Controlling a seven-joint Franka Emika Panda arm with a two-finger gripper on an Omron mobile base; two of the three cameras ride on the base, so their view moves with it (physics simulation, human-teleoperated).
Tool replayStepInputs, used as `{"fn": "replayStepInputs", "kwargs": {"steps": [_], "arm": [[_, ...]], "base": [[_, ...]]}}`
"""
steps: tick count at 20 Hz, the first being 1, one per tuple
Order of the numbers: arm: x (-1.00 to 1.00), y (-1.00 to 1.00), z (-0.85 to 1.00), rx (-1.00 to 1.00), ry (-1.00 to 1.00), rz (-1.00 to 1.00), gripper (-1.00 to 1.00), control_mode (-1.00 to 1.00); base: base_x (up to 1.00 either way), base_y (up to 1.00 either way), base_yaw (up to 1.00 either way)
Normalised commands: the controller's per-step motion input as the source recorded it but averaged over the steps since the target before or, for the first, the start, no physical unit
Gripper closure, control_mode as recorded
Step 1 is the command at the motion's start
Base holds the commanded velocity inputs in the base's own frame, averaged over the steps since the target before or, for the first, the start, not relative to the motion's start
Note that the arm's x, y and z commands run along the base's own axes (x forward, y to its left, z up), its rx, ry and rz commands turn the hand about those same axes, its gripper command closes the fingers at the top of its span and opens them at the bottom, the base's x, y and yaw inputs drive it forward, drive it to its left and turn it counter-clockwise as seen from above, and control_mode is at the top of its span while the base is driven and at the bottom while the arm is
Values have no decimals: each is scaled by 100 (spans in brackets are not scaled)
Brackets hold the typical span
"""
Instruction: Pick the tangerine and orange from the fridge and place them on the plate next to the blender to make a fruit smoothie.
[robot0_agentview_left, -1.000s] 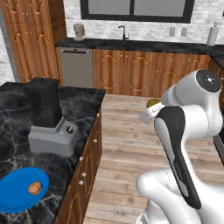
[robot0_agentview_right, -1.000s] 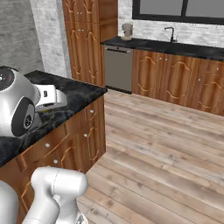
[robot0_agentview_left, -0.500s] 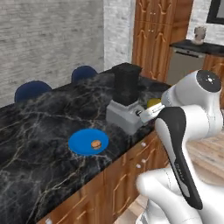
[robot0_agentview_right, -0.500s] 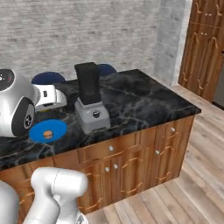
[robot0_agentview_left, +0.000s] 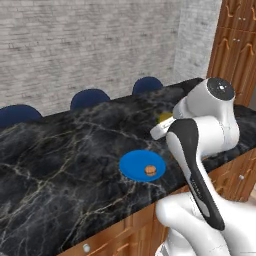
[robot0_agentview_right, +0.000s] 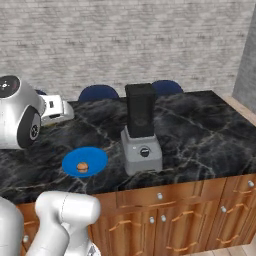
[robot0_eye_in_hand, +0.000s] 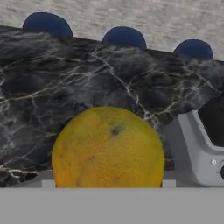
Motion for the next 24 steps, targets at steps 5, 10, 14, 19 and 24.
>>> {"fn": "replayStepInputs", "kwargs": {"steps": [5, 10, 14, 19, 24], "arm": [[82, 12, -99, -1, 33, 0, 100, -100], [97, 21, -100, -1, 24, 0, 100, -100], [81, 39, -100, -6, 18, 0, 100, -100], [83, 8, -100, -6, 14, 0, 100, -100], [64, 0, -100, -10, 14, 0, -100, -100]], "base": [[0, 0, 0], [0, 0, 0], [0, 0, 0], [0, 0, 0], [0, 0, 0]]}}
